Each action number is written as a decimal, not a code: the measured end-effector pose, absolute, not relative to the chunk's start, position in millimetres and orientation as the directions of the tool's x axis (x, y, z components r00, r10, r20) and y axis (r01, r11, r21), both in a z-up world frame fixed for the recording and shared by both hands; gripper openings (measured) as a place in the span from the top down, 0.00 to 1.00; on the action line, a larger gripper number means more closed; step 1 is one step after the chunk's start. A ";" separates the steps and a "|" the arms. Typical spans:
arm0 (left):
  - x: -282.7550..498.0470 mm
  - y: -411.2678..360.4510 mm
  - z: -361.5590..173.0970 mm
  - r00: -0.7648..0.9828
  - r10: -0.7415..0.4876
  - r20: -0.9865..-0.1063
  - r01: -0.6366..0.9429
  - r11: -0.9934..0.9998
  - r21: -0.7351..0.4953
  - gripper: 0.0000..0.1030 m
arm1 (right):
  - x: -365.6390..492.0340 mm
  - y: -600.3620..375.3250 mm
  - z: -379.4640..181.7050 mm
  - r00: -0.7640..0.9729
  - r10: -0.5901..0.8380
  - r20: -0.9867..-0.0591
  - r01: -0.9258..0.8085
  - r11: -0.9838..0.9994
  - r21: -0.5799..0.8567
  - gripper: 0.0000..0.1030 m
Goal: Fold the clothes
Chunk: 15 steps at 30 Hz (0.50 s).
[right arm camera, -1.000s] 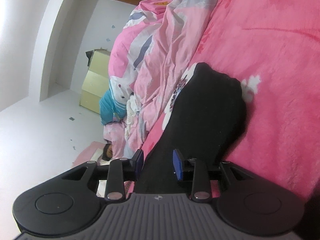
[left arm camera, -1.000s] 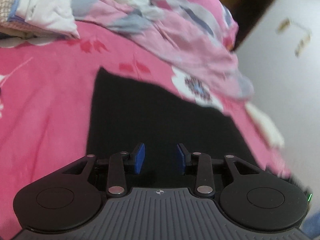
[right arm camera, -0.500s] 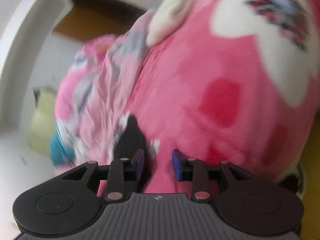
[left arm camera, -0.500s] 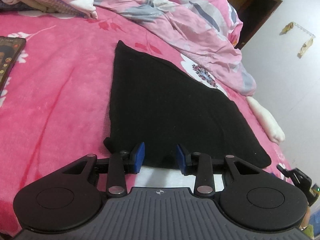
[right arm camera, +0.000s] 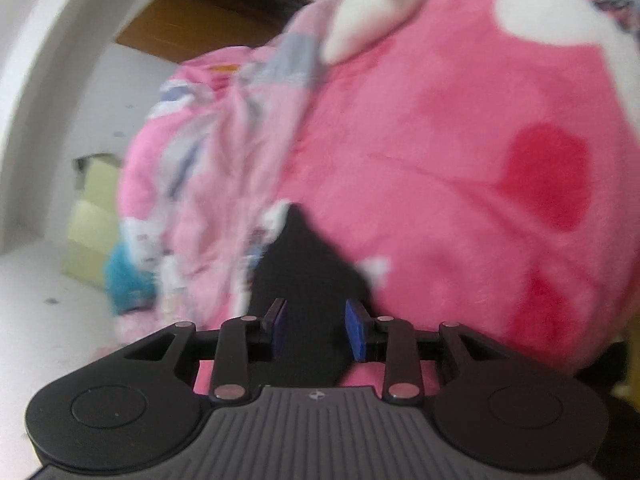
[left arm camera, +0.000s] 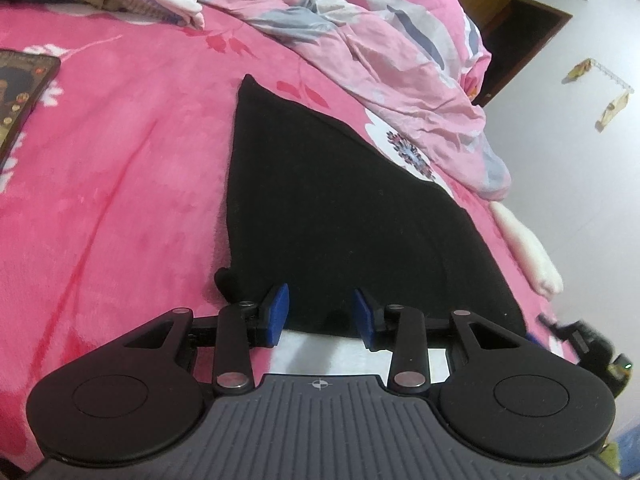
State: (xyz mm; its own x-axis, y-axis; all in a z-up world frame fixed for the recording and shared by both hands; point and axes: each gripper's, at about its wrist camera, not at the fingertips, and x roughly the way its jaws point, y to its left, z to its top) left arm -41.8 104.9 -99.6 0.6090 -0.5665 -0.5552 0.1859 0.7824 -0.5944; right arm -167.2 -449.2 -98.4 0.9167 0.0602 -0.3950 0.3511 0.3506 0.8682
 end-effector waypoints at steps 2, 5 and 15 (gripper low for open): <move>-41.2 106.6 -101.0 0.606 -0.576 -0.549 0.184 0.773 -0.607 0.65 | -175.0 -456.0 -103.9 0.906 0.030 -0.423 0.393 0.315 0.864 0.71; -40.0 108.0 -103.3 0.603 -0.584 -0.544 0.181 0.764 -0.619 0.65 | -191.5 -465.7 -105.7 0.904 -0.001 -0.428 0.411 0.276 0.869 0.71; -41.9 110.6 -105.5 0.606 -0.594 -0.530 0.182 0.751 -0.634 0.65 | -172.1 -421.4 -47.4 0.911 0.098 -0.399 0.299 0.508 0.808 0.67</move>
